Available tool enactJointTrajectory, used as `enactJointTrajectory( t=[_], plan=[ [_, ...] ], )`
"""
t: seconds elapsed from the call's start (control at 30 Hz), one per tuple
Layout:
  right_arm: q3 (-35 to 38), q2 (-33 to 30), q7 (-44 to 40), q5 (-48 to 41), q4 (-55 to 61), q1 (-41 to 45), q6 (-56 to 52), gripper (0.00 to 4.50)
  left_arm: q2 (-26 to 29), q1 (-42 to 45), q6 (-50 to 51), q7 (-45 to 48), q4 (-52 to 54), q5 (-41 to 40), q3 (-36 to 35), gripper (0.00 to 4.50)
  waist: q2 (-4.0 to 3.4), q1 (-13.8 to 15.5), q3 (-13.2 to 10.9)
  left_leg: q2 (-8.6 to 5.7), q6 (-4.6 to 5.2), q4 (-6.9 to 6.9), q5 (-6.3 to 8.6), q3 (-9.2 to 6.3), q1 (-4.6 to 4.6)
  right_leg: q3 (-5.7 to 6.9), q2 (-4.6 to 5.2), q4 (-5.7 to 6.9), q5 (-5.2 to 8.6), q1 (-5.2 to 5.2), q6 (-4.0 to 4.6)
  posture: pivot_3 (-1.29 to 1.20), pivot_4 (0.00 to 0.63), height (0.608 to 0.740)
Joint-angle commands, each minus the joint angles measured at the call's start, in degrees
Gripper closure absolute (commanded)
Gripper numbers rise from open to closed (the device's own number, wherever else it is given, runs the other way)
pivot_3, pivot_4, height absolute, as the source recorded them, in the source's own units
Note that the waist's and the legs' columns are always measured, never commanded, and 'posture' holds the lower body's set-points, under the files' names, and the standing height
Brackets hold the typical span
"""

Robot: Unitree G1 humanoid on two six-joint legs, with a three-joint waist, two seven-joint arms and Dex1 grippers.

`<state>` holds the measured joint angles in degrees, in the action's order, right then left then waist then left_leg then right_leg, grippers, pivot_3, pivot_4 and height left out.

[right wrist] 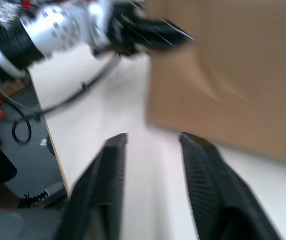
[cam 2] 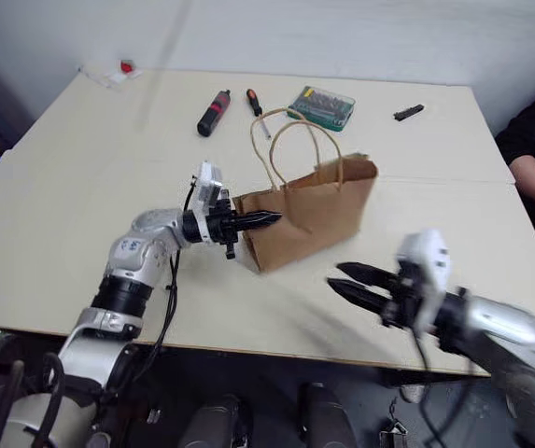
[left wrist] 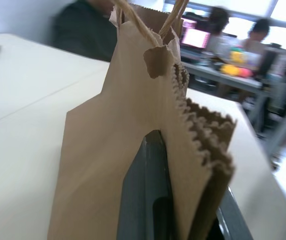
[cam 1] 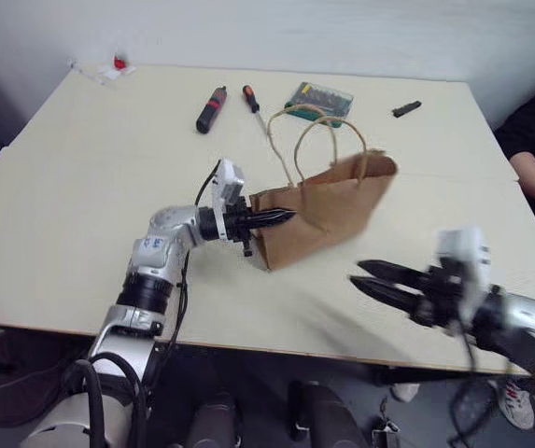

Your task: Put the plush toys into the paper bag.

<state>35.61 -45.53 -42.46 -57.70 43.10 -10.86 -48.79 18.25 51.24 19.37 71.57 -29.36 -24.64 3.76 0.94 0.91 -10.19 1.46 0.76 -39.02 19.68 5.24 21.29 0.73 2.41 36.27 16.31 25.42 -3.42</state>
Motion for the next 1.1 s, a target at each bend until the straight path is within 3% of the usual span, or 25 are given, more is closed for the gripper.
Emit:
enactJointTrajectory(
  t=[0.03,0.17,0.4,0.6,0.7,0.9,1.1],
  plan=[
    [14.09,-1.57,-3.83,-1.76,2.73,-7.8,0.76,1.49,-0.54,4.78,-2.31,9.64,-5.15,0.48,1.95,4.5,0.02,0.22,0.01,-0.01,0.09,-0.01,0.05,0.02,-0.04,-0.02,-0.03,-0.05,-0.01,-0.05,-0.02,0.0,0.15,0.74],
    [25.43,-0.6,-6.74,-0.57,1.91,-16.65,2.61,0.02,-3.12,9.86,-9.48,18.14,-16.23,5.32,5.62,4.5,0.03,0.3,0.01,-0.01,0.32,0.01,0.18,0.06,-0.09,-0.12,-0.17,-0.23,-0.08,-0.13,-0.14,0.0,0.15,0.74],
    [25.16,0.31,-5.76,1.22,2.04,-19.69,5.93,0.02,-5.59,14.2,-16.84,20.49,-28.79,10.62,6.84,4.5,0.11,-0.18,-0.04,0.01,0.45,-0.02,0.26,0.07,-0.06,-0.25,-0.21,-0.27,-0.12,-0.12,-0.22,0.0,0.15,0.74],
    [23.09,-2.33,-7.92,-0.49,0.58,-19.89,5.18,0.0,-2.43,14.68,-12.29,20.43,-27.65,10.13,5.12,2.83,0.11,-0.46,-0.04,0.0,0.45,-0.02,0.26,0.08,-0.06,-0.26,-0.19,-0.23,-0.12,-0.1,-0.22,0.0,0.15,0.74],
    [22.78,-5.2,-10.42,-0.65,-2.25,-18.73,5.01,0.0,3.11,10.44,-5.5,20.29,-17.03,7.21,3.51,1.75,0.1,-0.99,-0.03,0.02,0.44,-0.02,0.25,0.07,-0.06,-0.26,-0.17,-0.2,-0.12,-0.09,-0.22,0.0,0.15,0.74],
    [19.07,-12.53,-16.35,2.88,-10.39,-13.7,6.57,0.0,21.64,-6.0,12.95,13.77,17.36,-1.9,-5.34,0.04,0.12,-2.53,-0.05,0.12,0.08,0.01,0.09,0.07,-0.14,-0.34,-0.11,0.24,-0.07,-0.03,-0.12,0.0,0.15,0.74],
    [15.17,-19.44,-24.54,5.97,-20.81,-6.6,7.85,0.0,37.25,-20.1,25.47,9.5,34.8,-10.22,-20.13,0.04,0.13,-2.23,-0.05,0.03,0.11,-0.08,0.08,0.02,-0.19,-0.29,0.09,0.15,-0.05,-0.09,-0.1,0.0,0.15,0.74]
  ],
)
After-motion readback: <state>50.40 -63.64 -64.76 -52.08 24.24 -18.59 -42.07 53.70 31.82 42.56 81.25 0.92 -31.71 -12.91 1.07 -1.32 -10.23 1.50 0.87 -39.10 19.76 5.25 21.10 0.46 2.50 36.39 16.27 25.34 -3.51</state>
